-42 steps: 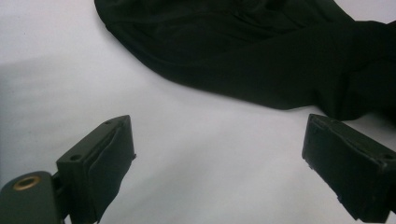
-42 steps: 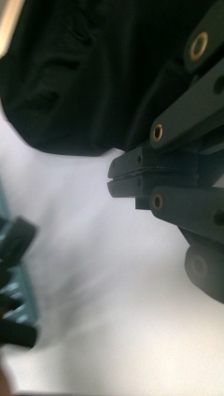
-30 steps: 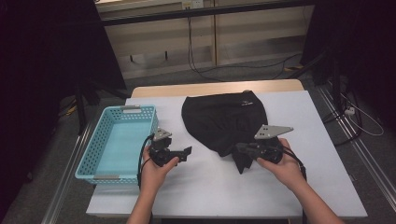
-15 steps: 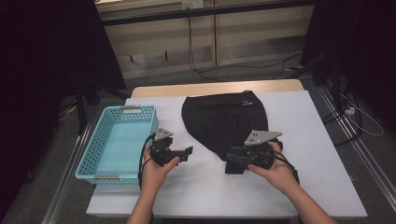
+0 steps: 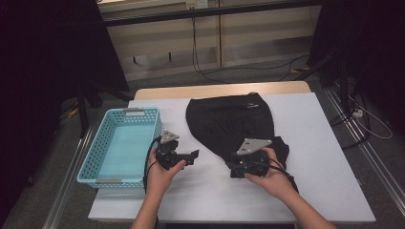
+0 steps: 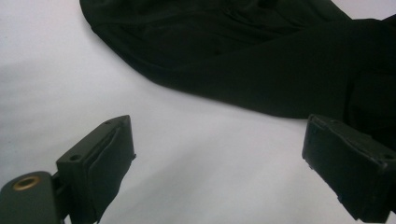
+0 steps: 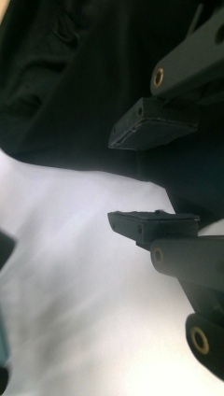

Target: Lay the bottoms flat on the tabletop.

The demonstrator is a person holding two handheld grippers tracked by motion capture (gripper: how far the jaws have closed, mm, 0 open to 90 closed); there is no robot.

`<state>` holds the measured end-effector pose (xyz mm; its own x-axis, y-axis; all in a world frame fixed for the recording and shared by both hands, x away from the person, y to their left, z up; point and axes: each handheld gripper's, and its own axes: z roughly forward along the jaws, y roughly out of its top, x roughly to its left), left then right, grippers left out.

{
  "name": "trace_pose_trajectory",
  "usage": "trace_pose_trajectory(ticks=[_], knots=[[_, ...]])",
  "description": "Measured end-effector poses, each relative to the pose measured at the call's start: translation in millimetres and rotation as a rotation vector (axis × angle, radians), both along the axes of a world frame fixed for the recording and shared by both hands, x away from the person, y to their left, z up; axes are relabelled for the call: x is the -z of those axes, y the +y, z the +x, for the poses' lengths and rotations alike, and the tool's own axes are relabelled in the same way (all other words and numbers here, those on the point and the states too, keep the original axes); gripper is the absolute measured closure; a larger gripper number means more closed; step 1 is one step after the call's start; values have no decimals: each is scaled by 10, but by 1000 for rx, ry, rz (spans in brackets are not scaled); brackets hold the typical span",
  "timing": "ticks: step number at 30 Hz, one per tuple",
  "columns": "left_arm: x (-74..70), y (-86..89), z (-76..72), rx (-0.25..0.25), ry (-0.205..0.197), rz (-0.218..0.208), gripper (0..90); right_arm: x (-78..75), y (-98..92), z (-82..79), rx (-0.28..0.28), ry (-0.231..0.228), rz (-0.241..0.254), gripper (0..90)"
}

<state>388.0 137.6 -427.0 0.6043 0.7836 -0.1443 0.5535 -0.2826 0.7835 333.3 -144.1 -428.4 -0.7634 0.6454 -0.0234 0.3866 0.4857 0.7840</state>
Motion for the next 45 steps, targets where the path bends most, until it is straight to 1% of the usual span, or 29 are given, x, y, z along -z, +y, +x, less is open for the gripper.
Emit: trace_pose_trajectory(ticks=[1,2,5,7,8,9,10,12,13,15,17,19,22,23,25,26,27,28,29,30,31,32,33,35,36,38,41,43,45], knots=[[1,5,-1,0,0,-1,92,45,33,34,3,15,-11,569],[3,15,-1,2,0,5,92,75,51,57,7,19,-23,566],[7,28,-5,-5,2,-1,92,187,106,142,26,30,-78,577],[6,39,-10,-7,3,1,92,258,111,195,51,40,-109,587],[7,41,-12,-7,3,0,92,282,93,223,63,50,-86,622],[9,44,-14,-6,3,1,92,286,81,235,72,49,-77,668],[15,44,-17,-9,2,-3,92,282,71,245,74,44,-86,706],[20,48,-20,-10,7,1,92,279,49,256,73,73,-56,853],[23,50,-21,-9,7,4,92,273,38,263,71,92,-39,862],[22,51,-21,-9,7,4,92,264,36,259,64,88,-35,869],[15,52,-17,-11,4,1,92,234,50,243,54,92,-5,871],[14,51,-13,-12,4,-3,92,156,94,203,30,80,23,871],[29,47,-7,-12,8,-3,92,11,195,117,-26,70,99,871],[34,49,-6,-8,10,2,92,-19,228,96,-42,74,122,870],[43,47,-7,-8,14,3,92,-33,282,76,-59,83,148,866],[45,46,-7,-8,14,2,92,-18,296,79,-69,89,150,856],[46,48,-7,-8,15,3,92,-1,303,83,-71,98,144,818],[45,50,-6,-9,15,2,92,31,308,92,-67,105,125,701],[42,53,-4,-8,15,1,92,52,302,100,-58,102,108,634],[41,54,-2,-8,14,2,92,59,285,104,-51,108,101,605],[40,54,0,-6,15,1,92,56,265,107,-45,108,106,563],[43,51,1,-8,15,-1,92,39,228,113,-33,110,116,499],[45,48,1,-8,15,-1,92,16,193,114,-20,104,120,469],[58,34,2,-3,19,5,92,-27,108,113,0,82,110,460],[63,26,1,0,22,7,92,-42,63,114,13,70,96,437],[79,-9,-3,7,23,10,93,-49,-35,120,45,58,82,423],[90,-62,-5,18,16,20,103,-36,-173,126,78,64,81,409],[109,-111,-8,22,8,36,109,-34,-240,125,98,60,68,390],[139,-172,-10,41,12,49,129,-30,-294,123,119,55,59,352]])
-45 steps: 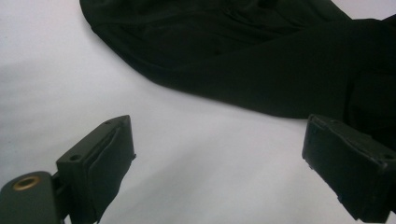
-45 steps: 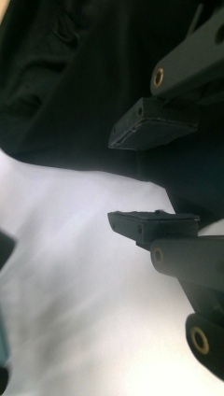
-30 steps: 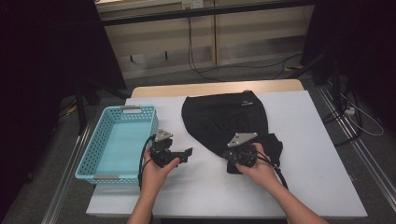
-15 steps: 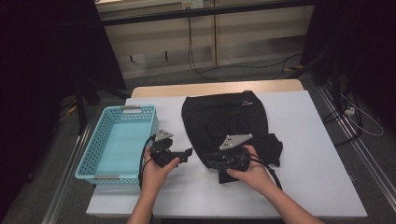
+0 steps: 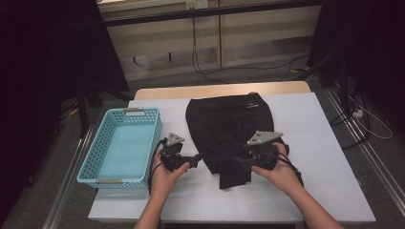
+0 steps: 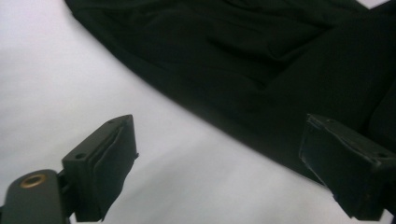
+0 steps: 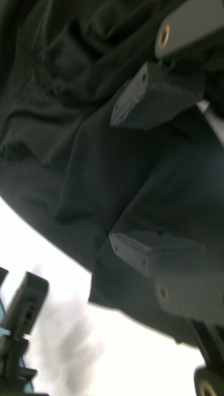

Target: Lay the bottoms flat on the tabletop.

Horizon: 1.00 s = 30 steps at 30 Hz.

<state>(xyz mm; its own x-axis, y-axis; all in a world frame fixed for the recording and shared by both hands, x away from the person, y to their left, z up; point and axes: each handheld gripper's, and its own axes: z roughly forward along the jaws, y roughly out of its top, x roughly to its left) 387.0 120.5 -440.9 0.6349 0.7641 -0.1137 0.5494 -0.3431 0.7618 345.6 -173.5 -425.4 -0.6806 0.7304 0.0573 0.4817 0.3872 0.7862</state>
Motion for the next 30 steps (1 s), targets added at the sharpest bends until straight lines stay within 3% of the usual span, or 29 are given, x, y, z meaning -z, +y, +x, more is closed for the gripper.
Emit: trace_pose_trajectory(ticks=[7,11,15,19,23,26,28,30], knots=[[87,-171,18,61,14,30,244,25,-128,-39,36,-3,-26,317],[157,-211,47,66,33,53,298,39,-208,-67,57,-3,-35,316],[159,-250,36,59,26,84,340,45,-269,-90,70,-2,-30,311],[117,-272,13,57,44,113,486,61,-282,-93,77,2,-28,301],[108,-286,-22,65,58,103,662,66,-271,-90,77,1,-31,297],[97,-300,-14,78,68,108,750,69,-261,-86,78,3,-34,297],[106,-309,-8,61,74,92,786,75,-251,-85,75,5,-33,297],[115,-303,2,78,81,71,831,79,-239,-84,70,5,-35,297]])
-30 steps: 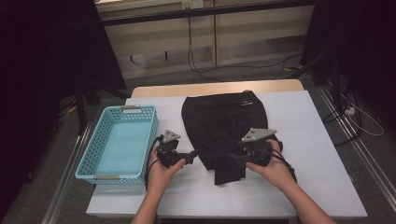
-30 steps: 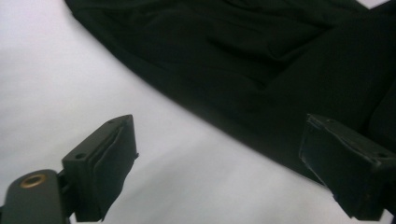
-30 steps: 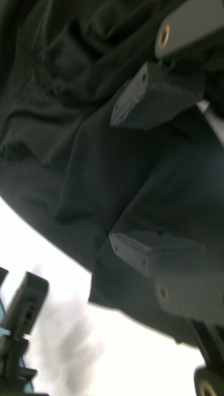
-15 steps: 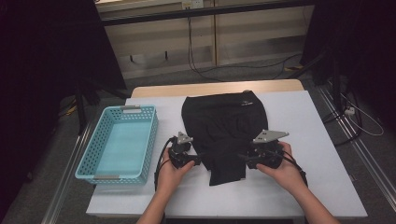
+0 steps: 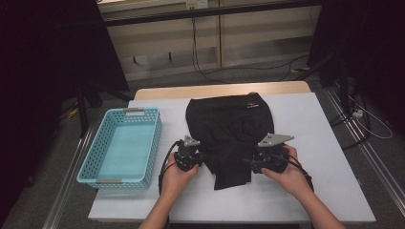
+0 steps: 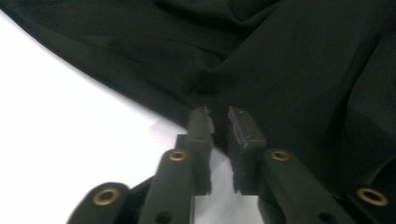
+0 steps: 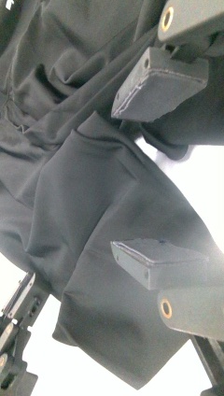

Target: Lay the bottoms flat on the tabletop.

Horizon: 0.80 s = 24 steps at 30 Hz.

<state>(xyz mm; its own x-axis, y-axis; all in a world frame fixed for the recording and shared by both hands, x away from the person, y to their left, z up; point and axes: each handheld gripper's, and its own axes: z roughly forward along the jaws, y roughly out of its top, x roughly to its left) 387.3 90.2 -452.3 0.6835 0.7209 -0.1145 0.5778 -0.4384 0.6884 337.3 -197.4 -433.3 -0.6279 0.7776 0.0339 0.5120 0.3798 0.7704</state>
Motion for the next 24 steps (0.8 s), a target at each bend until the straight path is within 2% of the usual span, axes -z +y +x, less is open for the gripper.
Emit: trace_pose_trajectory(ticks=[2,4,8,11,15,18,20,24], knots=[[8,-15,-2,4,-1,-10,895,-1,12,4,-3,2,1,298],[4,-43,2,2,-12,-7,900,-3,23,7,-8,-1,-1,298],[-10,-18,60,-8,-7,-10,900,-24,24,-2,-16,-9,2,297],[-53,46,103,-33,-18,-25,900,-42,4,-14,-14,-15,5,296],[-164,195,180,-101,-56,-60,900,-50,-14,-15,-12,-19,9,297],[-191,310,232,-146,-64,-86,900,-48,-10,-18,-15,-16,6,297],[-188,379,260,-162,-58,-89,900,-45,1,-22,-18,-16,4,297],[-195,423,281,-192,-80,-86,900,-23,40,-22,-25,-9,-5,308]])
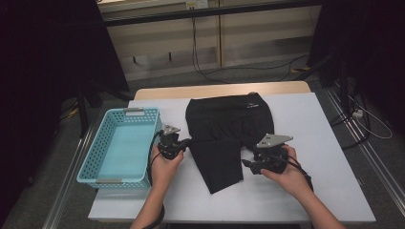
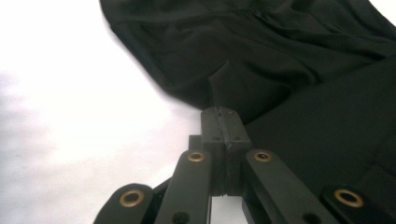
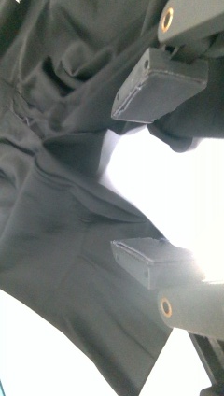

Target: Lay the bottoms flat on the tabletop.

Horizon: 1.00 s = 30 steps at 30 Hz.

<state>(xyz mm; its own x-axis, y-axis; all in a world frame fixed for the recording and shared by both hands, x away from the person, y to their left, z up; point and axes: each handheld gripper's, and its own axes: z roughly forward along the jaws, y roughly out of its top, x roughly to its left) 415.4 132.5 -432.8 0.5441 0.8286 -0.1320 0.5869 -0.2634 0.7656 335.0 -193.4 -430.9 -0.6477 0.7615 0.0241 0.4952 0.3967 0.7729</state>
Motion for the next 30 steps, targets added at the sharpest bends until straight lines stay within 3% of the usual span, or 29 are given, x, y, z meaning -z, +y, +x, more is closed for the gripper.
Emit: trace_pose_trajectory(ticks=[9,13,16,19,22,25,30], knots=[[20,-6,-12,3,4,5,900,156,211,10,-61,42,-68,469],[14,-7,-41,16,7,-8,887,153,229,33,-49,35,-55,570],[8,-9,-71,20,1,5,784,184,244,53,-52,50,-57,643],[1,-22,-98,26,4,-18,592,213,279,67,-65,75,-59,692],[-12,-42,-128,46,-1,-8,417,232,308,77,-83,86,-42,779],[-16,-60,-161,57,2,-17,361,218,330,81,-98,79,-38,886],[-11,-56,-209,76,0,-5,334,97,323,101,-95,57,23,894]])
